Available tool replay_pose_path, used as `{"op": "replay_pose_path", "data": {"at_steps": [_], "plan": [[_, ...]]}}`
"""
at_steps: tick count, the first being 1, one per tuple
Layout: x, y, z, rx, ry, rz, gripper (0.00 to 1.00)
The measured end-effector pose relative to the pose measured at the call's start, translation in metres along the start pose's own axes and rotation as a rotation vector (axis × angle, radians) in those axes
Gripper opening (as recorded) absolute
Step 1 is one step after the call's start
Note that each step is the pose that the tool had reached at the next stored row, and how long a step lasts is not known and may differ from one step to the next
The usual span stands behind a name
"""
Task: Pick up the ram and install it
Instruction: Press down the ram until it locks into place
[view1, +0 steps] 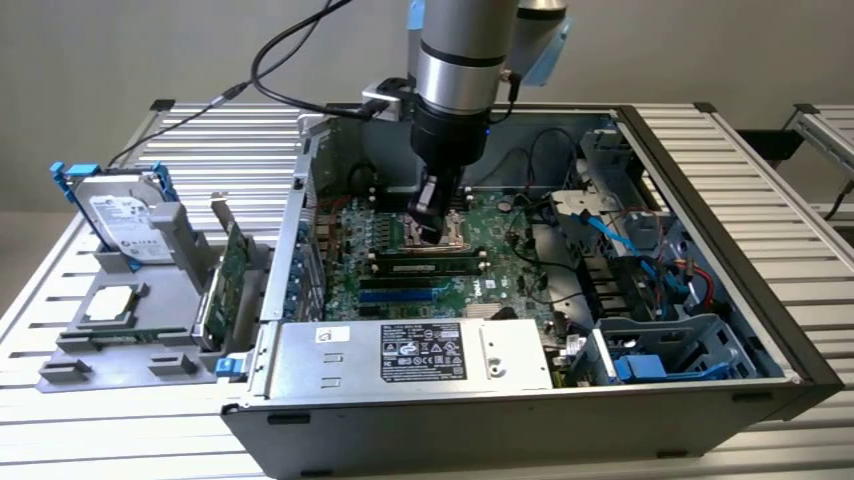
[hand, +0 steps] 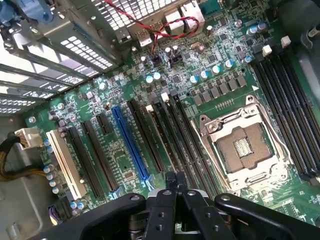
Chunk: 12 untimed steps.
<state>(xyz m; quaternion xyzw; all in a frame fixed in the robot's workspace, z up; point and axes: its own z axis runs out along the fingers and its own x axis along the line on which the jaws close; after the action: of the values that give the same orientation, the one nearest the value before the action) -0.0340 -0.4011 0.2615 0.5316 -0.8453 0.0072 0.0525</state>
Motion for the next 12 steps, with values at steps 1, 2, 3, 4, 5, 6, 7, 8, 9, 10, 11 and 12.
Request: {"op": "replay_pose_path", "data": {"at_steps": [1,2,3,4,5,6,7,8,9,10,11,12], "plan": [[0.0,0.0,0.0,0.0002,0.0003,0.011,0.11],[0.0,0.0,0.0,0.0002,-0.0003,0.022,0.11],[-0.0001,0.0,0.0,0.0003,-0.0014,0.034,0.11],[-0.0001,0.0,0.0001,0.0005,-0.0026,0.047,0.11],[-0.0001,0.0,0.0001,0.0006,-0.0038,0.059,0.11],[-0.0001,0.0,0.0001,0.0006,-0.0048,0.072,0.11],[-0.0001,0.0,0.0001,0.0005,-0.006,0.086,0.11],[-0.0001,0.0,0.0002,0.0002,-0.0071,0.099,0.11],[-0.0001,0.0,0.0003,0.0,-0.0083,0.112,0.11],[-0.0001,0.0,0.0003,-0.0003,-0.0092,0.126,0.11],[-0.0001,0.0,0.0004,-0.0006,-0.0104,0.139,0.11],[-0.0001,0.0,0.0006,-0.0008,-0.0116,0.152,0.11]]}}
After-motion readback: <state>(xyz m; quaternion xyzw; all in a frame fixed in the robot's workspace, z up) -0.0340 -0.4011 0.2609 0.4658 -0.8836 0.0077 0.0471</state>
